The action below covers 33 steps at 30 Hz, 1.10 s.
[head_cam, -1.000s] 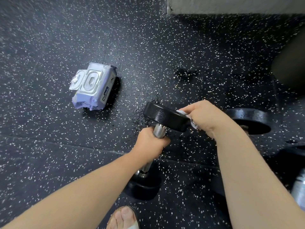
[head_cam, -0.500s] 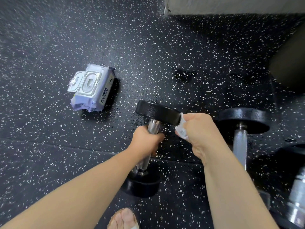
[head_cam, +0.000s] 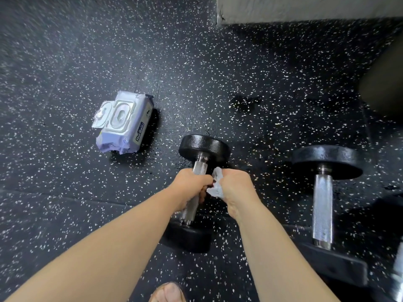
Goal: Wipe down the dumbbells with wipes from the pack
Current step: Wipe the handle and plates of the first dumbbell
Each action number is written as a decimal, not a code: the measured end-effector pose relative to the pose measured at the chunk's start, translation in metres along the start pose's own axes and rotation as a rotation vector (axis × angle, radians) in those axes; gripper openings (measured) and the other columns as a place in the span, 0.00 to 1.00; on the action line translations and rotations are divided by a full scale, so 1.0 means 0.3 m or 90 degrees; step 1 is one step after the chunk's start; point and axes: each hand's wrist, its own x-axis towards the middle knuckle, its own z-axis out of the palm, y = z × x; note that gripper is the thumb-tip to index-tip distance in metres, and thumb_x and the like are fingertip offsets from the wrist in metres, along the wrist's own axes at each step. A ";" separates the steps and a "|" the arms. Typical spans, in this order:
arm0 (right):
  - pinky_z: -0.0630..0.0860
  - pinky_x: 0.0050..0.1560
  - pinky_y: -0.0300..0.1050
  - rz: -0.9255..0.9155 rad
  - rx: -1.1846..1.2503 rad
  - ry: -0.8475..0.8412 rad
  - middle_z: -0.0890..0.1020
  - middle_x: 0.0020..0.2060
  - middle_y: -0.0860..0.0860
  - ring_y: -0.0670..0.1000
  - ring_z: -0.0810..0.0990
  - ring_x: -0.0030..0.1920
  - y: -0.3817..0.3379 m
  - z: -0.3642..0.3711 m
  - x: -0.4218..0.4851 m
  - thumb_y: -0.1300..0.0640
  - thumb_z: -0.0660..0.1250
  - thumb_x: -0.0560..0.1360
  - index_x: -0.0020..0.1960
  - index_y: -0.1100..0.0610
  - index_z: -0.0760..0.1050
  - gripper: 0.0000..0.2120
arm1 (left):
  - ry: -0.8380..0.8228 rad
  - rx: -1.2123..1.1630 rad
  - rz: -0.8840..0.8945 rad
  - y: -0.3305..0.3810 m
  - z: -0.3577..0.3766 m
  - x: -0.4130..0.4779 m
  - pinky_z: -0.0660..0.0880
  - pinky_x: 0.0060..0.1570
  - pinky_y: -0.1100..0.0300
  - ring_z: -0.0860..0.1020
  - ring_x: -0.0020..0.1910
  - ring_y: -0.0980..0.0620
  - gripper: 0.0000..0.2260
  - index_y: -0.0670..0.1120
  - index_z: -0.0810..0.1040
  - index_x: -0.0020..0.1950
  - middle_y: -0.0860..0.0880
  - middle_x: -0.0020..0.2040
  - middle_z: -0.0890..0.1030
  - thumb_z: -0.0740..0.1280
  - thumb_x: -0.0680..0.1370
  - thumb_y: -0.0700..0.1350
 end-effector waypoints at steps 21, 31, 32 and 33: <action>0.80 0.36 0.61 -0.096 -0.021 -0.033 0.83 0.41 0.65 0.65 0.83 0.39 0.013 0.206 0.028 0.64 0.54 0.55 0.42 0.65 0.79 0.21 | -0.015 0.228 0.168 -0.089 -0.197 -0.023 0.78 0.47 0.41 0.81 0.39 0.41 0.04 0.43 0.80 0.48 0.37 0.44 0.84 0.67 0.76 0.41; 0.80 0.46 0.64 -0.118 -0.073 -0.069 0.84 0.43 0.63 0.65 0.83 0.48 -0.019 0.263 0.061 0.66 0.58 0.63 0.44 0.66 0.80 0.15 | -0.019 0.243 0.140 -0.066 -0.288 -0.001 0.79 0.53 0.46 0.83 0.48 0.41 0.06 0.48 0.82 0.52 0.44 0.46 0.85 0.66 0.77 0.42; 0.80 0.46 0.65 -0.114 -0.091 -0.068 0.83 0.42 0.64 0.65 0.83 0.47 -0.027 0.259 0.062 0.66 0.57 0.62 0.44 0.68 0.78 0.16 | -0.024 0.248 0.137 -0.065 -0.285 0.000 0.79 0.51 0.49 0.83 0.45 0.43 0.06 0.47 0.81 0.51 0.45 0.45 0.85 0.66 0.77 0.42; 0.80 0.46 0.63 -0.111 -0.110 -0.065 0.83 0.40 0.63 0.63 0.83 0.43 -0.042 0.252 0.054 0.66 0.56 0.62 0.44 0.69 0.77 0.16 | -0.024 0.258 0.135 -0.063 -0.279 0.001 0.78 0.48 0.53 0.81 0.43 0.46 0.05 0.46 0.80 0.51 0.46 0.44 0.84 0.66 0.78 0.42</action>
